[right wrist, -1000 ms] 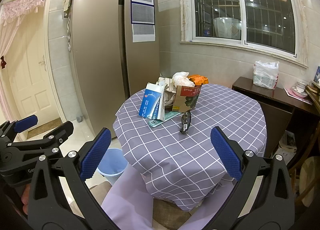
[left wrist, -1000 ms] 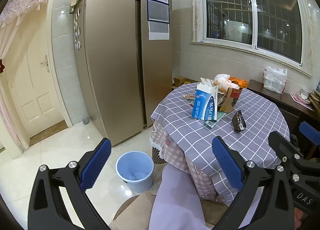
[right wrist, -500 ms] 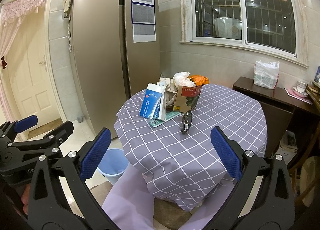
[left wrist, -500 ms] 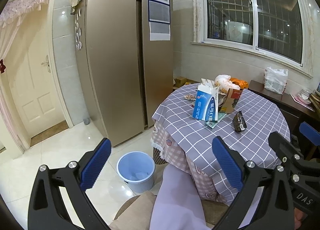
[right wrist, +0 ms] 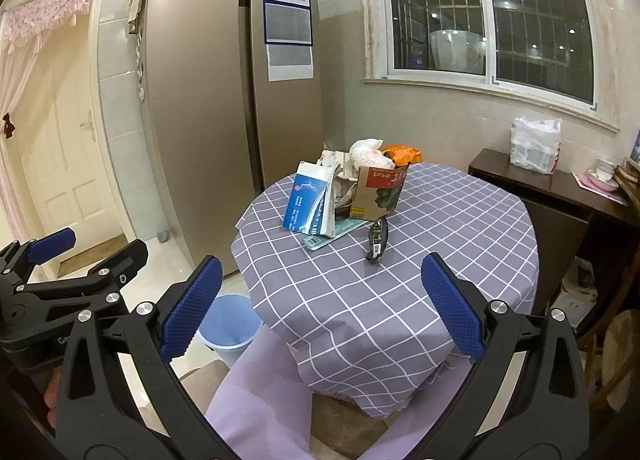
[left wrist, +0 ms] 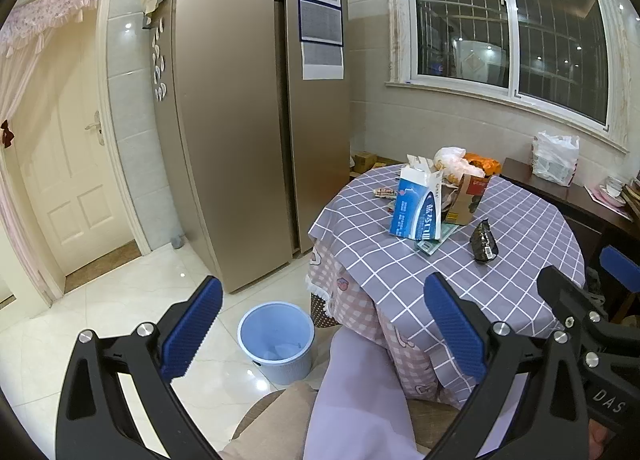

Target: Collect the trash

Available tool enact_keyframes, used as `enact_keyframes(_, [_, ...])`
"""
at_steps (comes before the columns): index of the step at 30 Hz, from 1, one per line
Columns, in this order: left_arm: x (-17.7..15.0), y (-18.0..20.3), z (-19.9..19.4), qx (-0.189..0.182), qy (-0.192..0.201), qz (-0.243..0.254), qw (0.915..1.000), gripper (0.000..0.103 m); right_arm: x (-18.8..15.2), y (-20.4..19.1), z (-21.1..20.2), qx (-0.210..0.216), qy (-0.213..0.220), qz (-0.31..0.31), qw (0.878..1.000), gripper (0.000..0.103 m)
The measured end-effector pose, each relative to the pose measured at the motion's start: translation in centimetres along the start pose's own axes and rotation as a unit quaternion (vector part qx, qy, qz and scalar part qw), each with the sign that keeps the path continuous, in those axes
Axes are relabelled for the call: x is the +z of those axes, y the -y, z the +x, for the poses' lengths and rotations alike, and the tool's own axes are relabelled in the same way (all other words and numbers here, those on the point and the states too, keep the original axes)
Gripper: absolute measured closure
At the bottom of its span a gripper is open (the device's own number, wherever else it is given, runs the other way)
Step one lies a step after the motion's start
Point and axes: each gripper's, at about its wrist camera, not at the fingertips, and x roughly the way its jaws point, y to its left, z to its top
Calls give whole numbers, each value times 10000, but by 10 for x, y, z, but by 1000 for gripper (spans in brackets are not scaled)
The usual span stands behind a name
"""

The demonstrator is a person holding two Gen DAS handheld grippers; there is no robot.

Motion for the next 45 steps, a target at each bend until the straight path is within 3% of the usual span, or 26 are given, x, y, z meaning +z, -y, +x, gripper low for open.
enact_keyframes(11, [0, -1, 5, 0, -74, -2, 10000, 4, -1, 1, 6, -14, -182, 4, 9998, 5])
enact_keyframes(17, [-4, 4, 21, -67, -315, 5, 9995, 4, -5, 7, 18, -105, -580, 8, 9983, 5])
enact_keyframes(28, [-16, 12, 66, -194, -900, 50, 9957, 5, -18, 16, 52, -217, -710, 95, 9972, 5])
enact_keyframes(37, [-14, 32, 108, -362, -1203, 205, 9919, 5, -24, 35, 89, -253, -950, 580, 9935, 5])
enact_keyframes(45, [-7, 51, 150, -430, -1337, 257, 9898, 5, -21, 56, 127, -651, -1168, 475, 9899, 5])
